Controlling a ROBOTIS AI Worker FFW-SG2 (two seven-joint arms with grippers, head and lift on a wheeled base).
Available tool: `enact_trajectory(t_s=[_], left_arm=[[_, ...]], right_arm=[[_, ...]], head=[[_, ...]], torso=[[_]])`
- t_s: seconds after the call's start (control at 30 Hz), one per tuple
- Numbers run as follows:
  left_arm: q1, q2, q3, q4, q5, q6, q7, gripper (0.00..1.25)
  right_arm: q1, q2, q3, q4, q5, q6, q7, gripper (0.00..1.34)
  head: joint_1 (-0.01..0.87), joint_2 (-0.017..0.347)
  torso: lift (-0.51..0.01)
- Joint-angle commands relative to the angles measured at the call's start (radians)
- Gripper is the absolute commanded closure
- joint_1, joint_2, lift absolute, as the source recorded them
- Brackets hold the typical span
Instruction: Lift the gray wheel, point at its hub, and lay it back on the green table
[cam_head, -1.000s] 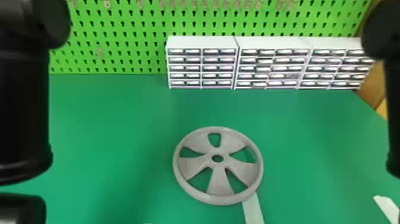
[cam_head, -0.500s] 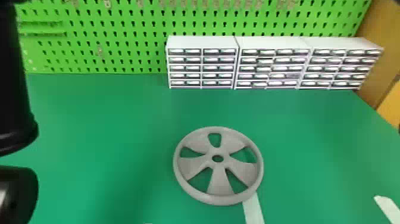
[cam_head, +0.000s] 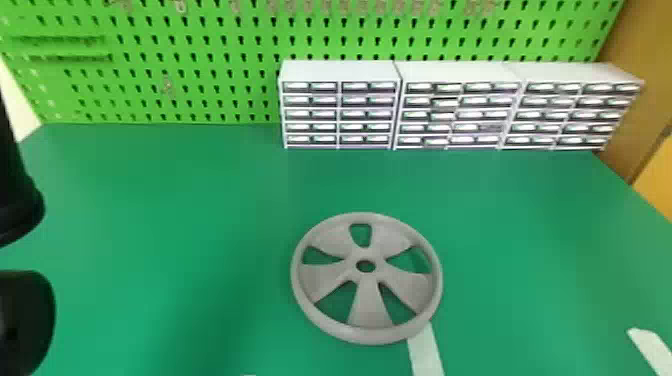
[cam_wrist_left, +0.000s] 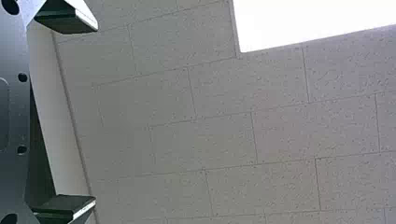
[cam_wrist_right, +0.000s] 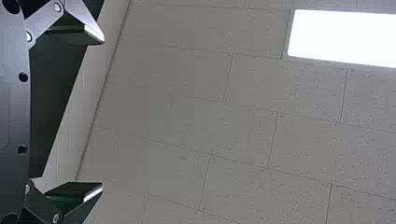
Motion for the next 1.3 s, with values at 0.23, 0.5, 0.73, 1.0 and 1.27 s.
enact_trajectory(t_s=[0.23,0.5,0.73,1.0,1.27], left_arm=[[0.012,0.000,0.015,-0.001,0.006,-0.013,0.005,0.00],[0.011,0.002,0.015,-0.001,0.001,-0.013,0.004,0.00],[0.011,0.002,0.015,-0.004,0.010,-0.013,0.004,0.00],[0.004,0.005,0.016,-0.015,0.010,-0.012,0.007,0.00],[0.011,0.009,0.016,-0.017,0.018,-0.012,0.010,0.00]], right_arm=[[0.011,-0.004,-0.020,-0.005,-0.004,0.000,-0.006,0.19],[0.011,-0.002,-0.015,-0.010,-0.006,0.000,-0.009,0.19],[0.014,-0.008,-0.012,-0.017,-0.006,0.000,-0.009,0.19],[0.011,-0.007,-0.013,-0.021,-0.006,0.005,-0.013,0.19],[0.003,-0.014,0.005,-0.022,0.011,0.018,-0.024,0.19]], head=[[0.692,0.048],[0.692,0.048],[0.692,0.048],[0.692,0.048],[0.692,0.048]], torso=[[-0.093],[-0.093],[-0.093],[-0.093],[-0.093]])
